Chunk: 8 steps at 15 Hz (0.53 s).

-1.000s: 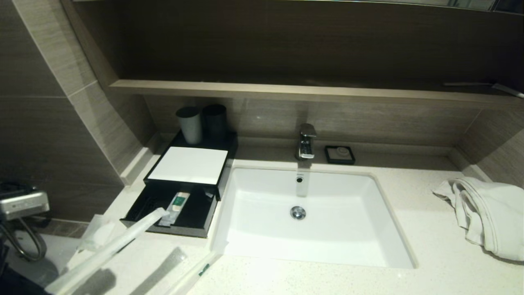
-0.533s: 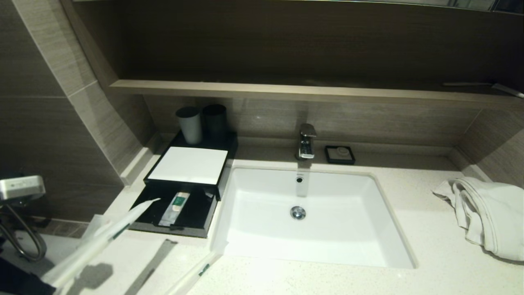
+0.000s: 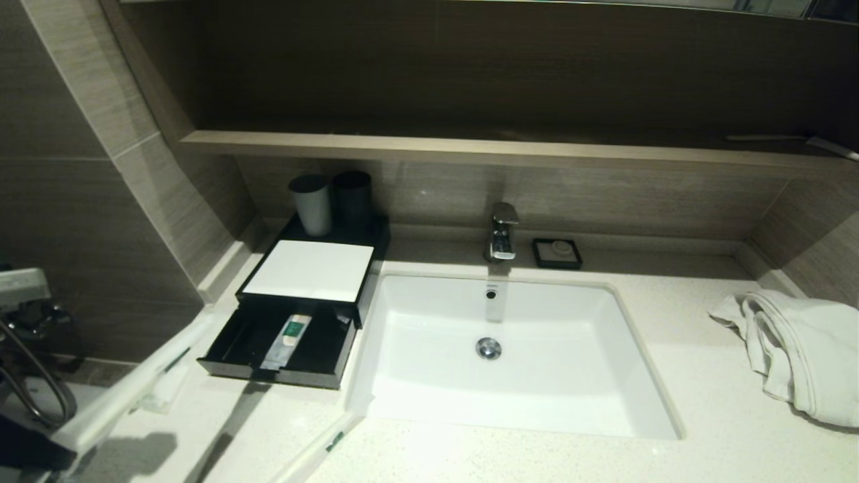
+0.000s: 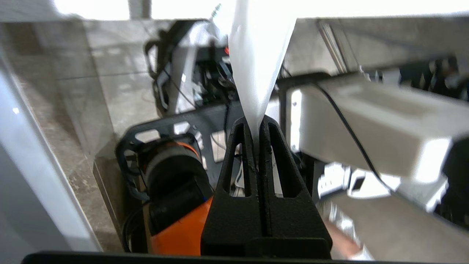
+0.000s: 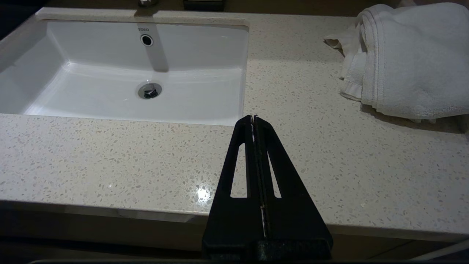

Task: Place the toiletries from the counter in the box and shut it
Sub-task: Place the bathroom toiletry into the drawer

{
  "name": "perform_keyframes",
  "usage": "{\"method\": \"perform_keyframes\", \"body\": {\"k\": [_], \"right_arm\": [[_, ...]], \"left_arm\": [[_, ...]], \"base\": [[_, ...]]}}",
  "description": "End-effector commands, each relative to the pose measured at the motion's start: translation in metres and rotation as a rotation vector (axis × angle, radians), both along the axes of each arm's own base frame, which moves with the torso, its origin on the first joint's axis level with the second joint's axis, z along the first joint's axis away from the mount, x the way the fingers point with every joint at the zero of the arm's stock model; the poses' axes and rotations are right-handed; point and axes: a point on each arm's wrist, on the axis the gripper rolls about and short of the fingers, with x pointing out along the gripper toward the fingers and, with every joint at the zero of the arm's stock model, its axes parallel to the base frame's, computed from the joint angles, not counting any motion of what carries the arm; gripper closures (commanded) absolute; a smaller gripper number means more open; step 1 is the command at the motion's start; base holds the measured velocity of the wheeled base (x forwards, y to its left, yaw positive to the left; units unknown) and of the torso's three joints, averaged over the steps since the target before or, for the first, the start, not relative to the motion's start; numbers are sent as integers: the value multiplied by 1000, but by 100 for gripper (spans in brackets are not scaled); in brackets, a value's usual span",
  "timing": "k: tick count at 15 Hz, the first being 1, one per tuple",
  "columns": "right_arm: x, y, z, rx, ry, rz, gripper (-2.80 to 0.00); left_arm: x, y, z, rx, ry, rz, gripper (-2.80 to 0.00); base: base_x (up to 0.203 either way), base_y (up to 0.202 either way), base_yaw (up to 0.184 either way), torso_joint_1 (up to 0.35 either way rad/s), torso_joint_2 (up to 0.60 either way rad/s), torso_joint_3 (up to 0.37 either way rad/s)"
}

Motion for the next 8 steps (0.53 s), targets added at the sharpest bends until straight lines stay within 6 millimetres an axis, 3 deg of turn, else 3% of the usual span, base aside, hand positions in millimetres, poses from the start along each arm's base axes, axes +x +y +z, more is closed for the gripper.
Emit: {"method": "perform_keyframes", "body": {"k": [1,5,8], "right_arm": [[0,0,0,0,0,0,0],[0,0,0,0,0,2,0],[0,0,0,0,0,0,0]], "left_arm": [[-3,-1,0,20,-9,21,0],[-2,-12,-16,190,-6,30,0],[9,-20,-21,198,-29,79,0]], "base": [[0,0,0,0,0,0],[0,0,0,0,0,0],[0,0,0,0,0,0]]}}
